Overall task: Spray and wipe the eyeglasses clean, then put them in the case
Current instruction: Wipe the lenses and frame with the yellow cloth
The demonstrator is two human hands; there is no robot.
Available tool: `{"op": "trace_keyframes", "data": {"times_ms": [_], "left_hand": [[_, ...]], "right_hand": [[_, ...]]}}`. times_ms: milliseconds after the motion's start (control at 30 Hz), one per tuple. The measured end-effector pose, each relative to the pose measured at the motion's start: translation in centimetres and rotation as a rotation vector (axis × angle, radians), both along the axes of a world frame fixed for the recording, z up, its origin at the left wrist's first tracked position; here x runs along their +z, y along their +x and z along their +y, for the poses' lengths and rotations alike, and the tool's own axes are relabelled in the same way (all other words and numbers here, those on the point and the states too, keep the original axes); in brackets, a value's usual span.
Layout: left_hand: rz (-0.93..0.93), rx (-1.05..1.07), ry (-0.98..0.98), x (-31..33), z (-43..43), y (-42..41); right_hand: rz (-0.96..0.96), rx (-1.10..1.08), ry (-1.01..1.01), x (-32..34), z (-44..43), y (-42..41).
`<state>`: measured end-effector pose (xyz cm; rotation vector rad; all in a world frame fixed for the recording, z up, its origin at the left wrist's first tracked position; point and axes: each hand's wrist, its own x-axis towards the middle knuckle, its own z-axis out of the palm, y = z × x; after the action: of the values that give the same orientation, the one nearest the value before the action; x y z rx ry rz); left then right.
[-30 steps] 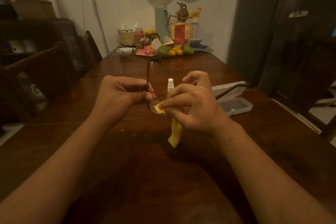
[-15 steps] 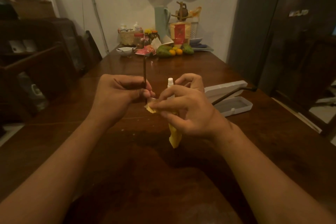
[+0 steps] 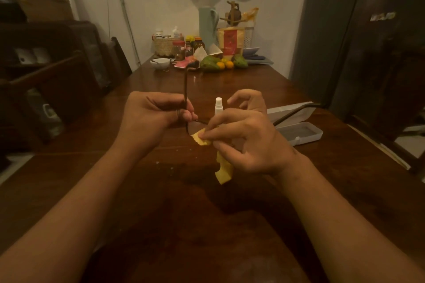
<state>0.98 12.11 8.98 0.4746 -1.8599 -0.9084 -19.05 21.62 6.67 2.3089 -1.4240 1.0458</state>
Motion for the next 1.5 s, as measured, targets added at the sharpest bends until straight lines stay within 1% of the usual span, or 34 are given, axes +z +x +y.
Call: {"op": "trace_keyframes", "data": {"times_ms": [200,367,433,600,733,800,867,1000,1067,1200,1333,1500], "left_hand": [[0.013,0.009,-0.001,0.1,0.2,-0.1],[0.023,0.014,-0.004,-0.1,0.3,-0.4],[0.019,0.016,-0.011,-0.2,0.3,-0.5],[-0.014,0.027,-0.018,-0.4,0.2,-0.6],[-0.02,0.036,-0.006,-0.6,0.3,-0.8],[-0.027,0.039,-0.007,-0.6,0.3,-0.8],[-0.022,0.037,0.003,-0.5,0.4,-0.9],[0.009,0.025,0.027,-0.2,0.4,-0.7],[0.005,0.038,0.022,-0.1,0.4,-0.5],[-0.005,0.057,0.027,0.0,0.4,-0.4],[0.023,0.068,0.06,0.0,0.4,-0.6],[0.037,0.058,0.083,0.0,0.6,-0.7]], "right_hand": [[-0.03,-0.118,-0.072,0.0,-0.2,0.1],[-0.037,-0.207,-0.077,-0.3,-0.8,0.3],[-0.086,-0.22,-0.067,-0.5,-1.0,0.6],[-0.302,-0.258,0.053,-1.3,-1.5,1.4],[-0.376,-0.321,0.074,-1.4,-1.7,1.4],[-0.346,-0.276,0.074,-1.4,-1.7,1.5],[-0.266,-0.204,0.074,-1.3,-1.4,1.6],[-0.222,-0.043,0.104,-1.0,-1.0,1.2],[-0.158,-0.04,0.101,-0.7,-0.8,0.6],[-0.064,-0.135,0.054,-0.4,-0.7,0.2],[-0.075,-0.14,-0.002,-0.8,-1.0,0.8],[-0.112,-0.043,0.003,-1.3,-1.5,1.3]]}}
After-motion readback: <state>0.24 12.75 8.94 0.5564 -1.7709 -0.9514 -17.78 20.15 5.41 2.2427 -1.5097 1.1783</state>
